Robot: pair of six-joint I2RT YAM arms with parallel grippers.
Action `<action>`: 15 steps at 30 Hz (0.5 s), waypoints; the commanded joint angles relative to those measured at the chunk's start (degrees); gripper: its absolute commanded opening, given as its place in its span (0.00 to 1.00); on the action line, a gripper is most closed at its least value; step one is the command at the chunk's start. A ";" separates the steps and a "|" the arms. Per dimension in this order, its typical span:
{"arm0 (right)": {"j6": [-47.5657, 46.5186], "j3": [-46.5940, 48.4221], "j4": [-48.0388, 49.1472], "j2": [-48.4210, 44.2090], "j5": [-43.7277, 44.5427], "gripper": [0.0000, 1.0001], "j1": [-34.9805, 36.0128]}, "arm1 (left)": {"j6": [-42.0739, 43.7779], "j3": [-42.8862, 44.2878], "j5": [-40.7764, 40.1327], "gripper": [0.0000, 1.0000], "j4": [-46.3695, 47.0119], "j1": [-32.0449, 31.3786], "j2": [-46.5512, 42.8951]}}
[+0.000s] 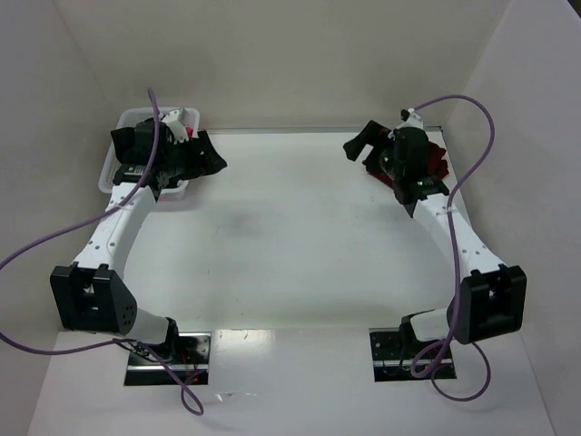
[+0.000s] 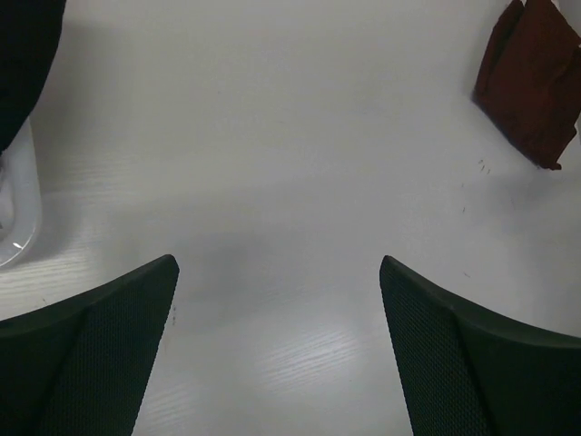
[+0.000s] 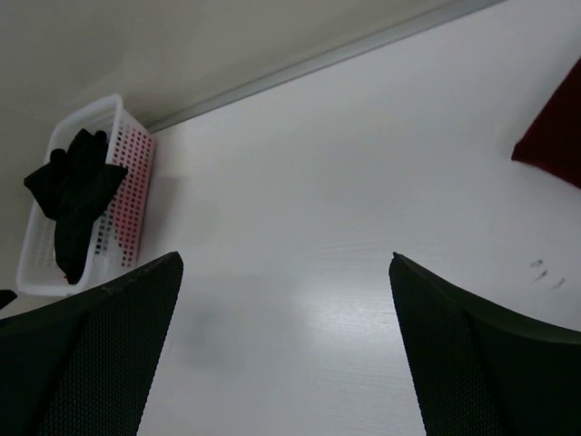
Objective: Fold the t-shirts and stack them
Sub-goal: Grab crumpled tshirt from bin with the left arm
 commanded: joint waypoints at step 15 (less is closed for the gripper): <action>-4.82 14.42 9.29 11.08 -1.87 1.00 5.88 | 15.77 -2.17 -29.21 0.99 8.52 -4.75 -10.18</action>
